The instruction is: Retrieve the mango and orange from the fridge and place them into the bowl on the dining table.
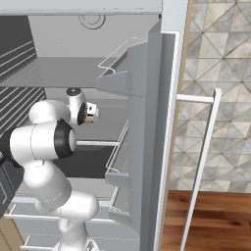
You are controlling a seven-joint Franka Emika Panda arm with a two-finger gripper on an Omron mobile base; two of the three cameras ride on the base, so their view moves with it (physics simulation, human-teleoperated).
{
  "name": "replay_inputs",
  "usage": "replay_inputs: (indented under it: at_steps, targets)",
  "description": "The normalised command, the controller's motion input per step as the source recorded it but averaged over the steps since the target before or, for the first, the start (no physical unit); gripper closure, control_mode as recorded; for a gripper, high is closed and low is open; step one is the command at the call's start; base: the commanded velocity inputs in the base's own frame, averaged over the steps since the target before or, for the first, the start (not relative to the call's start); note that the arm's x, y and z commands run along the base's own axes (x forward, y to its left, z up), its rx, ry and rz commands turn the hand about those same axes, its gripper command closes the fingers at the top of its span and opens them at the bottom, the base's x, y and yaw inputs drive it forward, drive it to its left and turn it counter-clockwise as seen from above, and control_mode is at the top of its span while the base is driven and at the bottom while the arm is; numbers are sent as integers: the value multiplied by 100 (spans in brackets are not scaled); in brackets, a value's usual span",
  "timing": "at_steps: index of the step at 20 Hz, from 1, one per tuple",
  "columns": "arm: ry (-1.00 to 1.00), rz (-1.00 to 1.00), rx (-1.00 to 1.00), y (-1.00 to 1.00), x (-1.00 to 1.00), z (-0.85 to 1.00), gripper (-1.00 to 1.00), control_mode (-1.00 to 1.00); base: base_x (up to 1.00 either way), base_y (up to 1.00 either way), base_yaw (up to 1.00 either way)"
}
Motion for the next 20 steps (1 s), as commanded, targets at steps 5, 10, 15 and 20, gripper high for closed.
replay_inputs:
  at_steps: [5,10,15,20]
  targets:
    - [0,-1,0,0,-13,-26,100,-100,0,0,0]
    - [0,0,0,-3,-66,-7,100,-100,0,0,0]
    - [0,0,0,-3,-85,-12,100,-100,0,0,0]
    - [0,0,0,-1,-83,-2,100,-100,0,0,0]
